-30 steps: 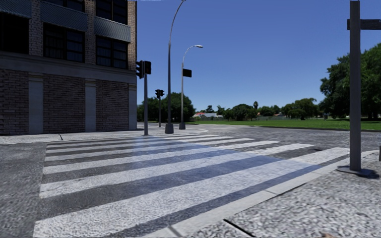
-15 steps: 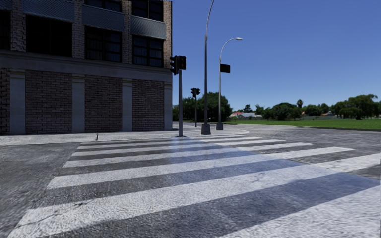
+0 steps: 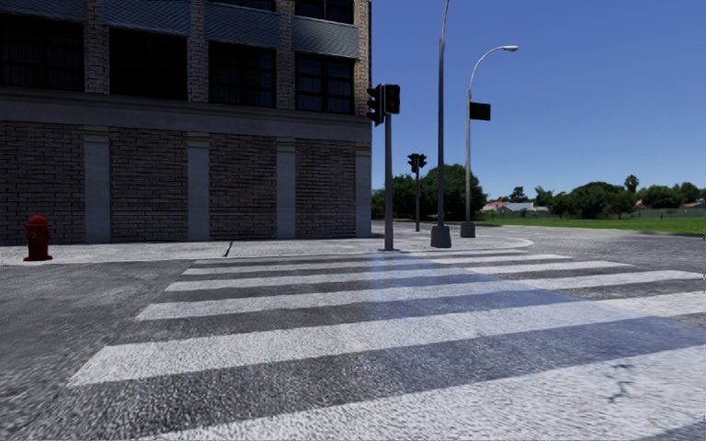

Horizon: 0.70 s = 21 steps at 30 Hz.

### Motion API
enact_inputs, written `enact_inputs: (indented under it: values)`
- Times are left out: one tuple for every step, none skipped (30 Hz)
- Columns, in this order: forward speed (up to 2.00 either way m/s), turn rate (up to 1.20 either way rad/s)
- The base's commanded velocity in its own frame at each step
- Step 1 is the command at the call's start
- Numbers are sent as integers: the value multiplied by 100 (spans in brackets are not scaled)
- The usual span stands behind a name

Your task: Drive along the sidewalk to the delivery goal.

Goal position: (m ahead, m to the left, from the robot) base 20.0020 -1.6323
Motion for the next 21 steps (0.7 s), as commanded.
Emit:
enact_inputs:
  values:
    - [137, 49]
    - [137, 49]
    - [137, 38]
    - [137, 0]
    - [137, 0]
    - [137, 0]
    - [137, 0]
    - [137, 0]
    - [137, 0]
    - [137, 0]
    - [137, 0]
    - [133, 0]
    - [133, 0]
    - [133, 0]
    - [133, 0]
    - [133, 0]
    - [133, 0]
    - [133, 0]
    - [133, 0]
    - [133, 0]
    - [133, 0]
